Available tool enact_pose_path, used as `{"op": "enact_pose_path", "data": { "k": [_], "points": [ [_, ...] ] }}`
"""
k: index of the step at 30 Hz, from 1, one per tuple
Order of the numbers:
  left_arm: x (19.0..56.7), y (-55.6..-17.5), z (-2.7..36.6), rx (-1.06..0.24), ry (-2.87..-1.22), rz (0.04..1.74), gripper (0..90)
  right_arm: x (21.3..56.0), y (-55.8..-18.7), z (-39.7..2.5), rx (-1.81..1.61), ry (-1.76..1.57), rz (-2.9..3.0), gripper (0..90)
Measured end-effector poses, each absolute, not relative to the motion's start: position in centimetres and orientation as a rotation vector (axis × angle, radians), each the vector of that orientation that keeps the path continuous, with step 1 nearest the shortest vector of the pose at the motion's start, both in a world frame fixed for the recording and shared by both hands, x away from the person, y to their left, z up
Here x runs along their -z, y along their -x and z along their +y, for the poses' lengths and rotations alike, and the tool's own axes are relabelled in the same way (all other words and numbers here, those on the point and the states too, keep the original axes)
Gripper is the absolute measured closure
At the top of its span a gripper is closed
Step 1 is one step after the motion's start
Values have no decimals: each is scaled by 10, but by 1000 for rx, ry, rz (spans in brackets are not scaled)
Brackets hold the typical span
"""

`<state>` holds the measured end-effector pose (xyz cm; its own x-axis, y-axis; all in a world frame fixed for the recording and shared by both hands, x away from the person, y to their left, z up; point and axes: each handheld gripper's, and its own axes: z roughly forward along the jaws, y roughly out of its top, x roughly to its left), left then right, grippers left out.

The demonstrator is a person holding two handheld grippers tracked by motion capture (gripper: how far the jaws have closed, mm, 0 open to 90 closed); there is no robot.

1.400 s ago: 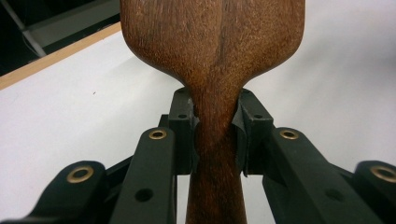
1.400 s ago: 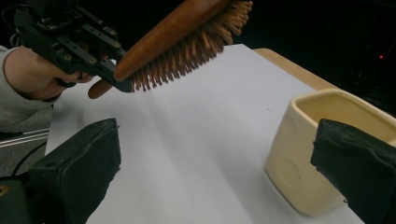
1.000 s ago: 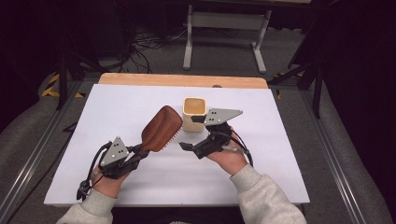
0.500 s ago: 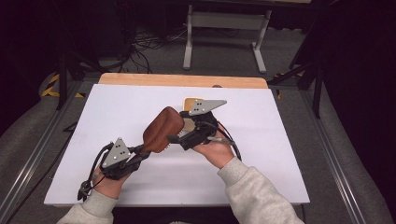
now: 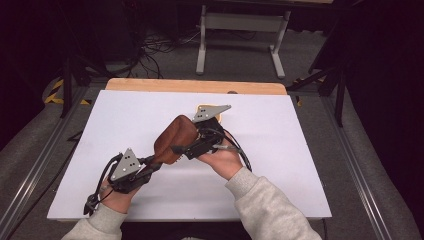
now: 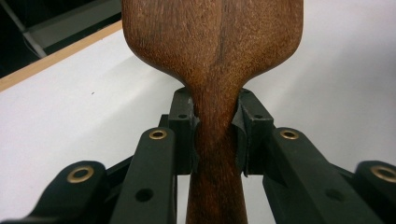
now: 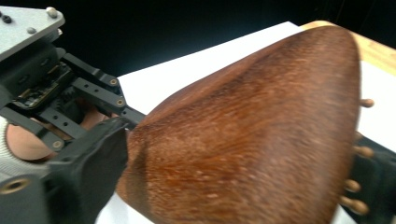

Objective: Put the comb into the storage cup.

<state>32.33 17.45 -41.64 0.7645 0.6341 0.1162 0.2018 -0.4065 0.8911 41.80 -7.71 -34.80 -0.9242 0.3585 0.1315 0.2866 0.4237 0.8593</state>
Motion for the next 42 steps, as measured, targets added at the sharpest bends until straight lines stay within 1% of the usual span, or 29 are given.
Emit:
{"op": "enact_pose_path", "data": {
  "k": [2, 4, 6, 8, 9, 10, 13, 14, 15, 16, 17, 18, 20, 21, 22, 23, 29, 36, 42],
  "points": [
    [417, -323, 174, -553, -1970, 629, 725, 347, -417, -77, -1527, -597, 2587, 136],
    [417, -323, 174, -551, -1973, 629, 724, 347, -417, -78, -1537, -604, 2588, 152],
    [417, -323, 173, -552, -1979, 628, 726, 346, -417, -81, -1557, -631, 2598, 197],
    [418, -323, 172, -557, -1986, 630, 726, 345, -417, -81, -1556, -639, 2603, 210],
    [419, -324, 172, -560, -1993, 628, 727, 345, -417, -82, -1564, -649, 2607, 256],
    [419, -323, 172, -557, -1996, 630, 727, 345, -417, -82, -1564, -649, 2607, 256],
    [420, -324, 170, -559, -2012, 637, 728, 343, -416, -83, -1567, -639, 2625, 306],
    [421, -324, 169, -553, -2020, 639, 729, 343, -416, -82, -1550, -623, 2646, 343],
    [421, -324, 169, -551, -2024, 639, 729, 343, -416, -82, -1550, -623, 2646, 343],
    [421, -325, 168, -549, -2032, 638, 729, 343, -415, -82, -1547, -610, 2657, 363],
    [422, -325, 167, -551, -2045, 639, 729, 342, -414, -81, -1536, -590, 2684, 409],
    [422, -325, 167, -551, -2045, 639, 727, 342, -414, -81, -1536, -590, 2684, 409],
    [424, -325, 166, -551, -2052, 634, 725, 339, -415, -83, -1577, -584, 2713, 474],
    [424, -325, 166, -551, -2052, 634, 725, 339, -415, -83, -1577, -584, 2713, 474],
    [424, -325, 165, -555, -2052, 634, 724, 337, -414, -83, -1582, -573, 2725, 498],
    [424, -325, 165, -559, -2055, 634, 724, 337, -414, -83, -1582, -573, 2725, 498],
    [424, -325, 165, -564, -2046, 635, 715, 331, -410, -80, -1597, -510, 2759, 569],
    [423, -324, 166, -575, -2036, 629, 713, 328, -407, -79, -1605, -483, 2761, 595],
    [423, -326, 166, -546, -2026, 633, 699, 323, -403, -77, -1568, -451, 2757, 599]
  ]
}}
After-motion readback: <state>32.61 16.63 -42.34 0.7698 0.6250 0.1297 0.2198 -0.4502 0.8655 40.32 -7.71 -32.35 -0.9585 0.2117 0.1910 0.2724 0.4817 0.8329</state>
